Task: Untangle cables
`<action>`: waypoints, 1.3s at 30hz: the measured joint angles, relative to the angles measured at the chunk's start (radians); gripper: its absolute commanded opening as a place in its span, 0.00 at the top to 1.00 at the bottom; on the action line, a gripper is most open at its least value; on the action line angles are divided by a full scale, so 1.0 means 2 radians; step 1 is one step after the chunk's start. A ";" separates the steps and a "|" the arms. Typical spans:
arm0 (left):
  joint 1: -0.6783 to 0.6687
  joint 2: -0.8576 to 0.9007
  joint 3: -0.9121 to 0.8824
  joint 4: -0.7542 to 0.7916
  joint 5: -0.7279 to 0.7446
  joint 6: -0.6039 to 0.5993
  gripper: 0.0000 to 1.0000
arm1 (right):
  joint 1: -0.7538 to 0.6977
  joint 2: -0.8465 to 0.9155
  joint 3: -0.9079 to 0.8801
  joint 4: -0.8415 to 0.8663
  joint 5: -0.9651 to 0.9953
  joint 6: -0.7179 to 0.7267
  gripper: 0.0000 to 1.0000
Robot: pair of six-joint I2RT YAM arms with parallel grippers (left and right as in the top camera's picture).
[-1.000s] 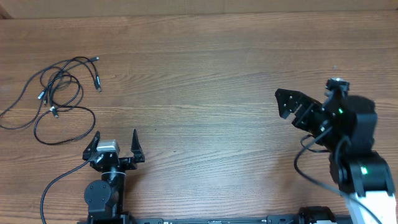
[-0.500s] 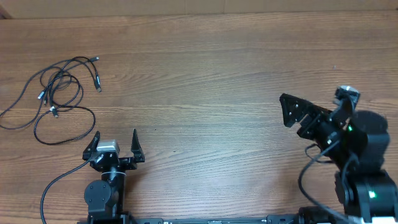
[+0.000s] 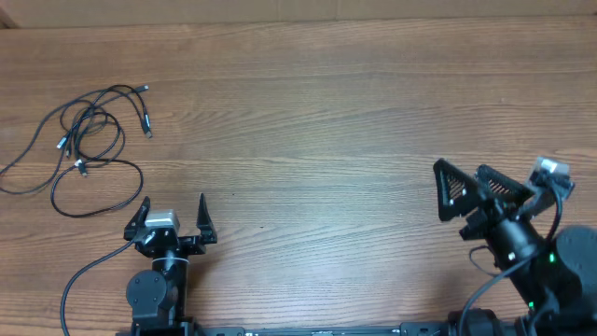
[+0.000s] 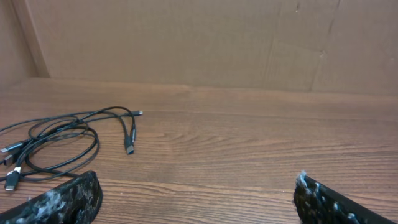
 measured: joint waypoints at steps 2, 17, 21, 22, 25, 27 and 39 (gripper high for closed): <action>0.000 0.000 0.000 0.000 0.000 0.000 0.00 | 0.013 -0.021 -0.009 0.000 0.000 0.000 0.00; 0.000 0.000 0.000 0.000 -0.002 0.000 0.01 | 0.042 -0.132 -0.181 0.000 -0.001 0.000 0.00; 0.000 0.000 0.000 0.000 -0.002 0.000 0.00 | 0.042 -0.171 -0.247 -0.002 -0.001 0.000 0.00; 0.000 0.000 0.000 0.000 -0.002 0.000 0.01 | 0.042 -0.180 -0.259 -0.002 -0.001 0.000 0.00; 0.000 0.000 0.000 0.000 -0.002 0.000 0.00 | 0.042 -0.207 -0.287 0.001 -0.001 0.000 0.00; 0.000 0.000 0.000 0.000 -0.003 0.000 0.00 | 0.042 -0.220 -0.298 0.002 -0.001 0.000 0.00; 0.000 0.000 0.000 0.000 -0.003 0.000 0.00 | 0.042 -0.231 -0.310 0.019 0.000 0.000 0.00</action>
